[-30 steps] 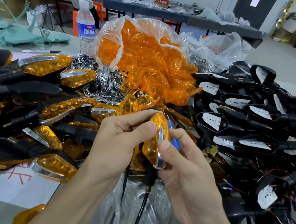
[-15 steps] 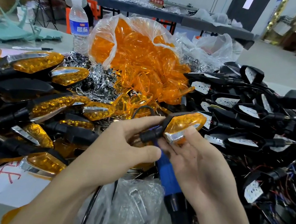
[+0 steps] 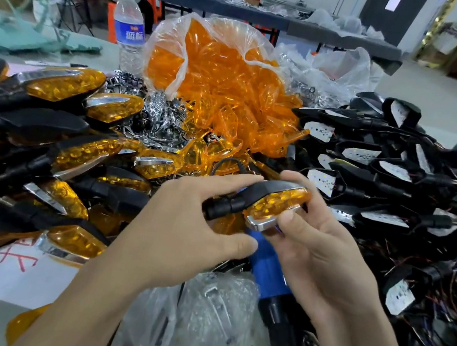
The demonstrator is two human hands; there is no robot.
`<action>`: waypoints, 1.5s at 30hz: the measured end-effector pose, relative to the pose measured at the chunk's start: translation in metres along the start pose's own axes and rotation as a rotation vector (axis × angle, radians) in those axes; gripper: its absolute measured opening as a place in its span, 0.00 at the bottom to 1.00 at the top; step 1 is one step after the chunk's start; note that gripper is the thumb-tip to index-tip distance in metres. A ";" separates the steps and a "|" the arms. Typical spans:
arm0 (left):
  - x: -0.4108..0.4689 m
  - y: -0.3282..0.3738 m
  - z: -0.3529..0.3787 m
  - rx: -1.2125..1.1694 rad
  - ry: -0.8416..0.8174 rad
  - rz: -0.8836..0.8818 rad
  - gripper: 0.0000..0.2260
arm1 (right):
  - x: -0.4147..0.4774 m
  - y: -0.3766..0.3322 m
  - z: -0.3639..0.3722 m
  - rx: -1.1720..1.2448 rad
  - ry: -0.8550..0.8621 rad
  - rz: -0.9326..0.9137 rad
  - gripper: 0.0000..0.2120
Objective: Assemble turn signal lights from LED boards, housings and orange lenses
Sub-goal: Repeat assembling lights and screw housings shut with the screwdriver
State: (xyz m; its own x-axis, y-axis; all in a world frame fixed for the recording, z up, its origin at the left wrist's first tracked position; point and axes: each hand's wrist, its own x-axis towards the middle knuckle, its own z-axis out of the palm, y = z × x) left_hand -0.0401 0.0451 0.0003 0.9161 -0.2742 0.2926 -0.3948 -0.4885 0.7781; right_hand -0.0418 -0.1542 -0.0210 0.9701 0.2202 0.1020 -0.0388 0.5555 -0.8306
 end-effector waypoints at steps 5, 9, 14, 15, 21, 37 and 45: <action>0.002 -0.005 0.005 -0.072 -0.019 0.011 0.28 | -0.001 -0.002 0.002 -0.037 -0.017 -0.005 0.24; 0.000 -0.006 0.008 -0.051 -0.008 -0.006 0.27 | -0.006 -0.004 0.001 -0.074 -0.028 0.034 0.22; -0.001 -0.006 0.011 0.014 0.012 0.004 0.25 | -0.007 -0.002 0.000 -0.100 -0.025 0.055 0.20; -0.001 -0.007 0.011 0.023 0.009 0.005 0.25 | -0.007 -0.001 0.001 -0.104 -0.019 0.051 0.20; -0.003 -0.003 0.007 0.074 0.031 0.065 0.14 | -0.006 0.002 0.005 -0.129 0.059 -0.005 0.23; -0.005 0.001 0.022 0.163 0.453 0.161 0.25 | -0.002 0.011 0.026 -0.304 0.206 -0.151 0.17; -0.008 0.009 0.011 -0.161 0.201 0.093 0.18 | -0.004 -0.004 0.010 -0.295 0.022 -0.130 0.25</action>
State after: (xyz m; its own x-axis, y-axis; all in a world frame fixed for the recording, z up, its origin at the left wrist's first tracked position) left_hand -0.0516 0.0342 -0.0009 0.8785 -0.1336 0.4587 -0.4760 -0.3268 0.8165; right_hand -0.0482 -0.1494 -0.0121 0.9675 0.1433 0.2081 0.1537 0.3202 -0.9348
